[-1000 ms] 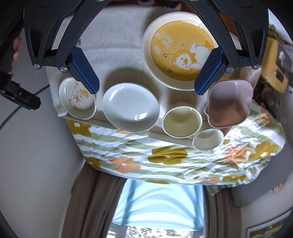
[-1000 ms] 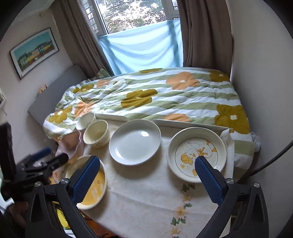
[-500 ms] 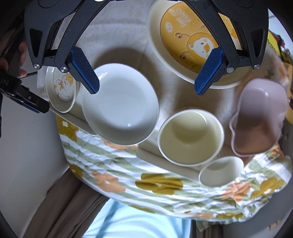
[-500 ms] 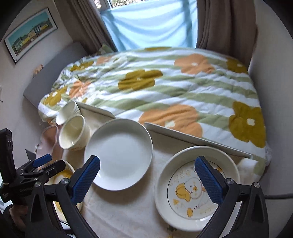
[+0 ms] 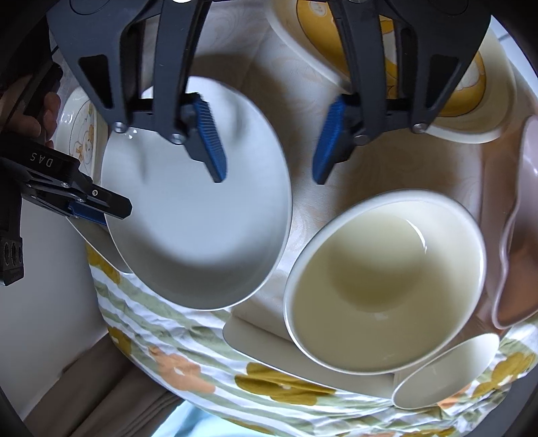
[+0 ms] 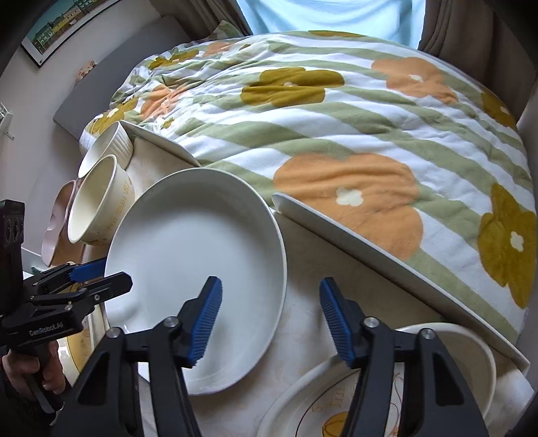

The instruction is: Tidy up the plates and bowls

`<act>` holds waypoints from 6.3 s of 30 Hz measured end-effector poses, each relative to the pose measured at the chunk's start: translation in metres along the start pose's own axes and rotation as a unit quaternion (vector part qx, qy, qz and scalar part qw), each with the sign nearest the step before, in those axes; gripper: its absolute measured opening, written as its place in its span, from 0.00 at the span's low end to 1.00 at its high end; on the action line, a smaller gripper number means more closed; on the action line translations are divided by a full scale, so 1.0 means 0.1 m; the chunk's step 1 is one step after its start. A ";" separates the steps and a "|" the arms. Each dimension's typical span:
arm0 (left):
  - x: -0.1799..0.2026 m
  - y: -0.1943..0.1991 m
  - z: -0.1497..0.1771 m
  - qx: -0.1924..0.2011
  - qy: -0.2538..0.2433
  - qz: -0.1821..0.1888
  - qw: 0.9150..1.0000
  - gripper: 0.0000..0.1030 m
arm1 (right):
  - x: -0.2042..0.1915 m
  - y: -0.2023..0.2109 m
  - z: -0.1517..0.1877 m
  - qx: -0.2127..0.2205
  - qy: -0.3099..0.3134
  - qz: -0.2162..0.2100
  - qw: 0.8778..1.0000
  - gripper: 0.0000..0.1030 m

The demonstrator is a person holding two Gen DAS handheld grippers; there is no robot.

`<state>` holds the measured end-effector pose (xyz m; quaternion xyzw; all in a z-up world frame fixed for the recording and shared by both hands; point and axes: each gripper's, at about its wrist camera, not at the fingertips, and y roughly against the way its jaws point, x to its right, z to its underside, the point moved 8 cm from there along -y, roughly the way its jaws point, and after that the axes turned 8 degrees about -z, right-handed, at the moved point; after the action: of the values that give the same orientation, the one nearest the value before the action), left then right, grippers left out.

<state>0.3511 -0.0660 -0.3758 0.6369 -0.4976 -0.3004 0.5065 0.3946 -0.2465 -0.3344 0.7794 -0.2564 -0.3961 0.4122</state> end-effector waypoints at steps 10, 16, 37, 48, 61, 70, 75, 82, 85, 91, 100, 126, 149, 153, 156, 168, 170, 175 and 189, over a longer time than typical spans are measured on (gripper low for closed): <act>0.01 -0.04 0.02 -0.002 -0.007 -0.013 1.000 0.18 | -0.03 -0.09 -0.02 -0.008 0.019 -0.037 0.999 0.24; 0.00 -0.01 0.01 0.003 -0.006 -0.014 1.000 0.16 | -0.02 -0.08 -0.01 0.001 0.014 -0.042 0.999 0.23; -0.03 0.60 0.13 0.052 -0.037 -0.005 0.998 0.16 | -0.35 0.32 0.17 0.031 0.005 -0.030 0.999 0.23; -0.52 1.27 0.68 0.074 -0.032 -0.005 0.997 0.16 | -1.09 0.72 0.46 0.067 0.011 -0.044 0.997 0.23; -1.32 1.23 0.98 0.027 -0.067 0.007 0.997 0.16 | -1.84 0.38 1.00 0.062 -0.051 -0.047 0.996 0.23; -1.50 0.82 0.90 -0.018 -0.125 0.032 0.992 0.16 | -2.00 0.09 1.16 0.064 -0.128 -0.003 0.990 0.23; -1.48 0.69 0.90 -0.026 -0.156 0.033 0.987 0.16 | -2.00 0.01 1.22 0.063 -0.149 0.029 0.986 0.22; -1.44 0.60 0.90 -0.025 -0.189 0.019 0.981 0.16 | -2.01 -0.04 1.32 0.063 -0.163 0.051 0.983 0.23; -1.43 0.57 0.91 -0.020 -0.201 0.009 0.979 0.16 | -2.03 -0.05 1.32 0.062 -0.158 0.064 0.983 0.22; -1.38 0.59 0.89 0.009 -0.237 -0.022 0.971 0.16 | -2.07 -0.07 1.32 0.058 -0.141 0.091 0.984 0.22; -1.31 0.67 0.92 0.081 -0.314 -0.106 0.940 0.16 | -2.14 -0.12 1.31 0.044 -0.088 0.150 0.984 0.22; -1.37 0.75 0.99 0.102 -0.344 -0.157 0.920 0.16 | -2.26 -0.26 1.31 0.030 -0.039 0.187 0.981 0.22; -1.11 1.63 0.58 0.180 -0.288 -0.067 0.938 0.99 | -2.22 0.38 1.23 0.120 -0.104 0.132 0.978 0.50; -0.71 1.89 0.42 0.209 -0.314 -0.011 0.926 1.00 | -2.12 0.83 1.33 0.179 -0.145 0.149 0.962 1.00; -0.28 1.94 0.29 0.201 -0.346 0.039 0.916 1.00 | -1.94 1.15 1.50 0.195 -0.205 0.162 0.945 1.00; 1.67 1.57 -0.07 0.118 -0.464 0.177 0.860 1.00 | -0.86 2.14 1.89 0.282 -0.372 0.171 0.868 1.00; 1.89 1.32 -0.10 0.090 -0.470 0.179 0.860 1.00 | -0.61 2.03 1.90 0.277 -0.389 0.166 0.863 1.00; 2.32 0.54 -0.06 0.015 -0.484 0.173 0.858 0.88 | -0.12 1.77 1.90 0.294 -0.419 0.151 0.846 0.88; 2.62 -0.35 0.07 -0.044 -0.513 0.151 0.844 0.18 | 0.60 1.15 1.90 0.299 -0.467 0.120 0.824 0.31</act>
<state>0.4412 -0.3148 -0.3790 0.2861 -0.7627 -0.5256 0.2453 0.2620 -0.4341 -0.3268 0.5492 -0.6159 -0.5638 0.0347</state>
